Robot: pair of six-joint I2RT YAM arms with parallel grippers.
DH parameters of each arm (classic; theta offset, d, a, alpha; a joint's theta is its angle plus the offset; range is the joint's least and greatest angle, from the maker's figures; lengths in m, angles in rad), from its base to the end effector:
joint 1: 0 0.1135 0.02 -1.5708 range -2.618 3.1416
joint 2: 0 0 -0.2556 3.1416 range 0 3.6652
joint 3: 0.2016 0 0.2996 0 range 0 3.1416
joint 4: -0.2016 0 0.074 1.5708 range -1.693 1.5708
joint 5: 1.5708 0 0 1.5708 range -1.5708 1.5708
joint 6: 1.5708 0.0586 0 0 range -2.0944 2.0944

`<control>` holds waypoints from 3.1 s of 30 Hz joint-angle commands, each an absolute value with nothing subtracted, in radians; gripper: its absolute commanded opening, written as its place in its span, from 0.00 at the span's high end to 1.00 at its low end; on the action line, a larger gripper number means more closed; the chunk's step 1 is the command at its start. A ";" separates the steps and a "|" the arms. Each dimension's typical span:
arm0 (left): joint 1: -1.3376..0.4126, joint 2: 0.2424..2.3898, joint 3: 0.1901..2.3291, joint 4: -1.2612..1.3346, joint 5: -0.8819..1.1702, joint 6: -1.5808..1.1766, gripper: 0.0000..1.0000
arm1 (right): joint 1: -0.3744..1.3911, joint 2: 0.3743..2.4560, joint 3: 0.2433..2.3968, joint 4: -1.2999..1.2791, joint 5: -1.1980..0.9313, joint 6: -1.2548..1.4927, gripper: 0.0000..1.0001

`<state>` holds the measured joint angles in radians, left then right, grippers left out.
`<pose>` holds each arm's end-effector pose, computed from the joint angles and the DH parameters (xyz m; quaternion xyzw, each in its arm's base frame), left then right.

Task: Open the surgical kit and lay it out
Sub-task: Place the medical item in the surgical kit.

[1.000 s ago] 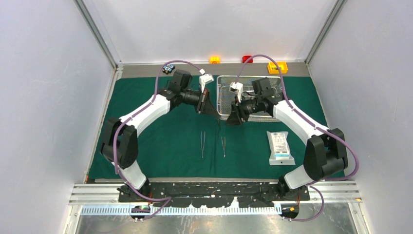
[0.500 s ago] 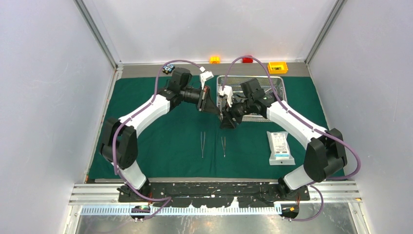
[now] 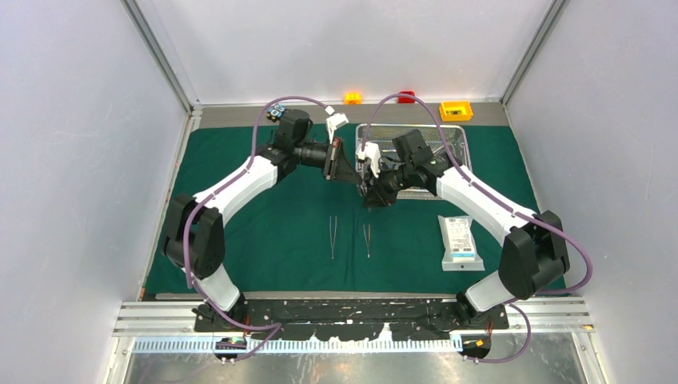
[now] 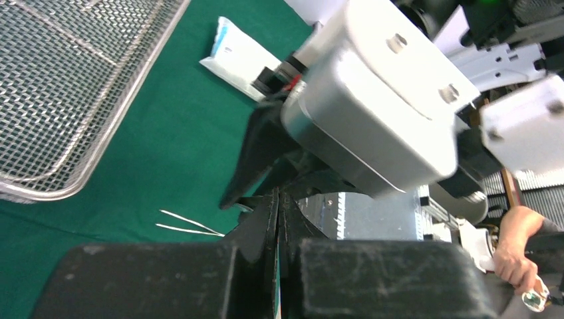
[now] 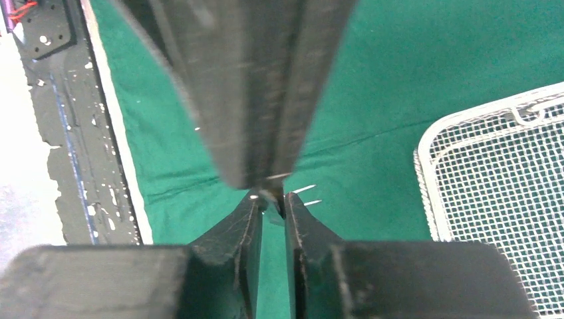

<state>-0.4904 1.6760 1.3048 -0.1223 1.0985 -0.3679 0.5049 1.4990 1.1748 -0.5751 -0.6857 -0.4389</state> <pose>0.3554 -0.2489 0.2694 0.3121 0.7144 -0.5895 0.2114 0.3088 0.2130 0.2384 -0.5029 0.7417 0.3275 0.2997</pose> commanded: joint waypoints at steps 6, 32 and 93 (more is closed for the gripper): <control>-0.465 1.637 1.320 -0.132 0.991 -0.344 1.00 | 0.511 1.466 1.218 -0.559 -0.638 -0.384 0.99; -0.459 1.691 1.343 -0.101 0.796 -0.366 0.48 | 0.510 1.523 1.245 -0.473 -0.482 -0.189 0.99; -0.443 1.772 1.297 0.627 1.256 -0.796 1.00 | 0.357 1.469 1.211 -0.578 -0.973 -0.317 0.38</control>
